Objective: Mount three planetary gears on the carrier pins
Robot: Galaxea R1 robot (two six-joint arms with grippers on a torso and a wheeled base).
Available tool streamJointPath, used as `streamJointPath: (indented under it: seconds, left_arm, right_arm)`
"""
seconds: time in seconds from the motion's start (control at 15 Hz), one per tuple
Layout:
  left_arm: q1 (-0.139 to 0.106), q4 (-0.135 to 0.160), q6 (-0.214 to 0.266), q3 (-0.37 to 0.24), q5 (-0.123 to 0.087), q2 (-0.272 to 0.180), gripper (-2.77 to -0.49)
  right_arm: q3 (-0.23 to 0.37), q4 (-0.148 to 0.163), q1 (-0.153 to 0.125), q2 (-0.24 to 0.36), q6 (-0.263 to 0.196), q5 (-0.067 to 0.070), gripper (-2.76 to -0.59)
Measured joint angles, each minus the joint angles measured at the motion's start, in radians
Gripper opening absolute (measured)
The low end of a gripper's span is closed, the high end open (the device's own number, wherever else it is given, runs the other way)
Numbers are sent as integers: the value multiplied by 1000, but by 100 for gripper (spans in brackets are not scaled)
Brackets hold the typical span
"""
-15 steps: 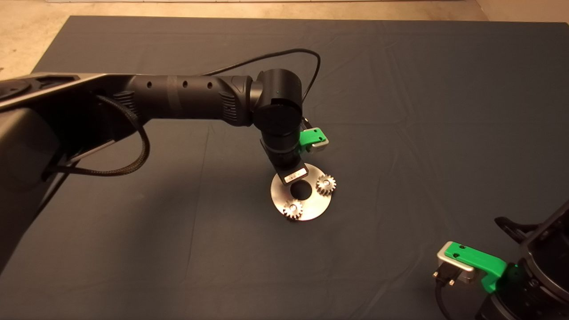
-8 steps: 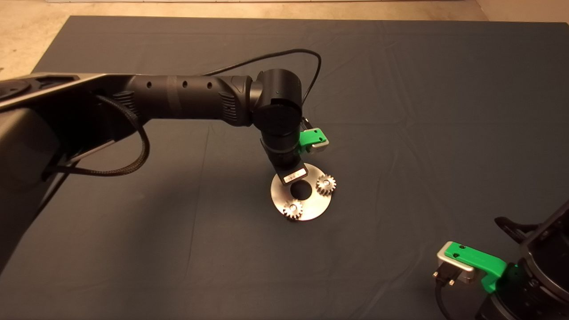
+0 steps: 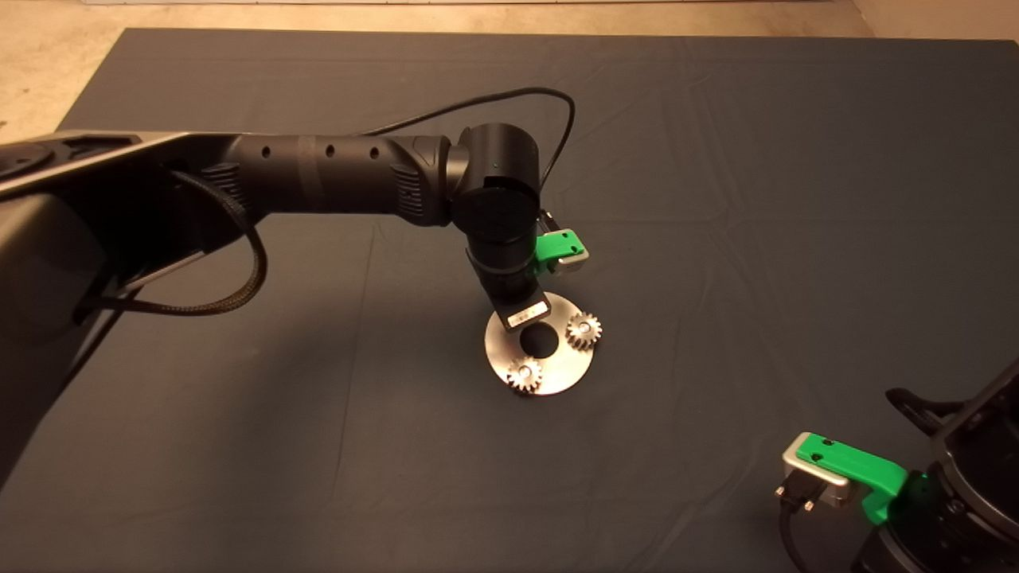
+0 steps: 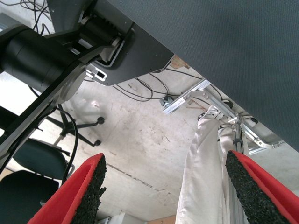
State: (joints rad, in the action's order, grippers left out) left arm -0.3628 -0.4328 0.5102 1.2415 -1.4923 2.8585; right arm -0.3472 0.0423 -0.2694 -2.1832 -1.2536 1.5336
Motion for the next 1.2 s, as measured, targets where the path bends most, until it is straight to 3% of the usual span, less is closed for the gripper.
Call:
streamJointPath:
  seconds: [0.6, 1.2]
  left_arm:
    - [0, -35, -4, 0, -18, -16, -261]
    - [0, -40, -6, 0, -20, -8, -261]
  right_arm:
    - [0, 0, 0, 0, 0, 0, -147]
    - [0, 0, 0, 0, 0, 0, -147]
